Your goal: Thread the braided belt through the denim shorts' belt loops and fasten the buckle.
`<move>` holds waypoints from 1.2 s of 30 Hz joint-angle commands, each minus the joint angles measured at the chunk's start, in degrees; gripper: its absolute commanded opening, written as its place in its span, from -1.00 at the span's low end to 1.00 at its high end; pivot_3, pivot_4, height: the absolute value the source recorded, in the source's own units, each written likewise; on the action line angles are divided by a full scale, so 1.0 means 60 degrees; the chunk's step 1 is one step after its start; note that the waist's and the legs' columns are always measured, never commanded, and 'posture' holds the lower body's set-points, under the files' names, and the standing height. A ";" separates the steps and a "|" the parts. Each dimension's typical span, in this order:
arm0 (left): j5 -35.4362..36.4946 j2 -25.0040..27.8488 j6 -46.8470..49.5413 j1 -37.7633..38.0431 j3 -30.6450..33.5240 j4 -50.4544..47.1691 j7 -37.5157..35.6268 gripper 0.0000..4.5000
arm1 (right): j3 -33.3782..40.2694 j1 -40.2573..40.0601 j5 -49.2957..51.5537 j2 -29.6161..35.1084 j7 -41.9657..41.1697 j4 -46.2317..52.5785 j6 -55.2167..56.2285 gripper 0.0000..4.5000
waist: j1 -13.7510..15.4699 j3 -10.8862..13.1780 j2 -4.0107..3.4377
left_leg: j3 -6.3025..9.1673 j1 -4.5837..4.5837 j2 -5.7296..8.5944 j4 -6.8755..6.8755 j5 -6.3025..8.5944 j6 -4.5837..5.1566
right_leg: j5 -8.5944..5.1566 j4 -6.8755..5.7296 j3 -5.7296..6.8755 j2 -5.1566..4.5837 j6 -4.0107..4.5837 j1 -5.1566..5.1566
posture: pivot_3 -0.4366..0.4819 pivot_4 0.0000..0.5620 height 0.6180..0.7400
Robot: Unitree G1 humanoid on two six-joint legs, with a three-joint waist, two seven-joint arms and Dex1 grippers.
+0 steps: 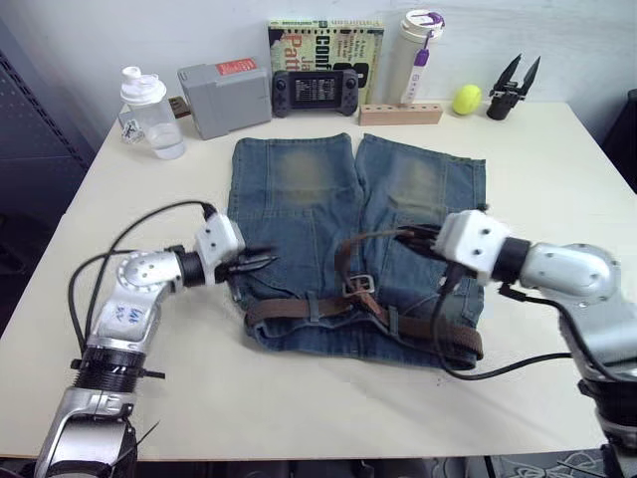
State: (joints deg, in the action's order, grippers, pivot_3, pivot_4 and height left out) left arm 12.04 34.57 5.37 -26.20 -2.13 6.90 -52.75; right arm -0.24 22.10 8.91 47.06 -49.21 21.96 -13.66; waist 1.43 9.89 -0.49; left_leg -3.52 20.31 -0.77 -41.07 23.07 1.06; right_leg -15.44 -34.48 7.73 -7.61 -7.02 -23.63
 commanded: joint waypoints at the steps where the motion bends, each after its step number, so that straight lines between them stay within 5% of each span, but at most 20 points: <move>1: 0.2379 -0.0015 0.2205 -0.0791 0.0911 -0.2651 0.0051 0.03 | -0.0852 0.0596 -0.0882 -0.0406 0.0488 0.0182 0.0027 -1.00 | -0.0007 0.0000 0.0000 | 0.0001 0.0000 0.0000 0.0000 0.0000 0.0000 | 0.0000 0.0000 0.0001 0.0000 0.0000 0.0000 | -0.05 -0.47 0.76; 4: 0.2770 -0.0399 0.2728 -0.1012 0.0544 -0.3379 0.0219 0.52 | -0.1105 0.0796 -0.1156 -0.0513 0.0602 0.0027 0.0059 -1.00 | -0.0020 0.0000 0.0000 | 0.0005 -0.0002 -0.0001 0.0002 0.0000 0.0000 | 0.0000 0.0000 0.0001 -0.0001 0.0000 0.0000 | -0.05 -0.47 0.76; 19: 0.0747 -0.1214 0.2057 -0.1522 -0.1127 -0.2567 0.1137 0.52 | -0.1257 0.1011 -0.1405 -0.0861 0.0663 0.0336 -0.0035 -1.00 | -0.0014 0.0000 0.0000 | 0.0002 -0.0004 -0.0002 0.0004 0.0000 0.0000 | 0.0000 0.0002 -0.0001 0.0008 0.0001 0.0001 | -0.05 -0.47 0.76; 22: 0.0645 -0.1391 0.1805 -0.1555 -0.1089 -0.2417 0.1229 0.24 | -0.1262 0.1014 -0.1384 -0.0917 0.0651 0.0394 -0.0103 -1.00 | -0.0015 0.0000 0.0000 | 0.0001 -0.0003 -0.0003 0.0005 0.0000 0.0000 | 0.0000 0.0002 -0.0002 0.0010 0.0001 -0.0001 | -0.05 -0.47 0.76; 29: 0.0709 -0.1580 0.1477 -0.1355 -0.0998 -0.2440 0.1060 -0.94 | -0.1240 0.1012 -0.1335 -0.0972 0.0603 0.0450 -0.0409 -1.00 | -0.0025 0.0000 0.0000 | 0.0002 -0.0002 -0.0004 0.0004 0.0000 0.0000 | 0.0000 0.0002 0.0000 0.0010 0.0001 -0.0001 | -0.05 -0.47 0.76; 36: 0.0590 -0.1749 0.1375 -0.1138 -0.0964 -0.2504 0.1323 -0.99 | -0.1031 0.0980 -0.1088 -0.1118 0.0684 0.0581 -0.0953 -1.00 | -0.0012 0.0000 0.0000 | 0.0002 -0.0001 -0.0003 0.0003 0.0000 0.0000 | 0.0000 0.0002 0.0000 0.0008 0.0001 0.0000 | -0.05 -0.47 0.76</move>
State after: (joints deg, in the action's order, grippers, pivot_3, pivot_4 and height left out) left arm 15.80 25.02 14.88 -33.39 -8.99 -6.19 -46.09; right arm -8.61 27.32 0.64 41.16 -45.71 22.41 -17.61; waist 1.36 9.89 -0.49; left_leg -3.51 20.30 -0.79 -41.05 23.07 1.06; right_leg -15.44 -34.46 7.73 -7.56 -7.02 -23.63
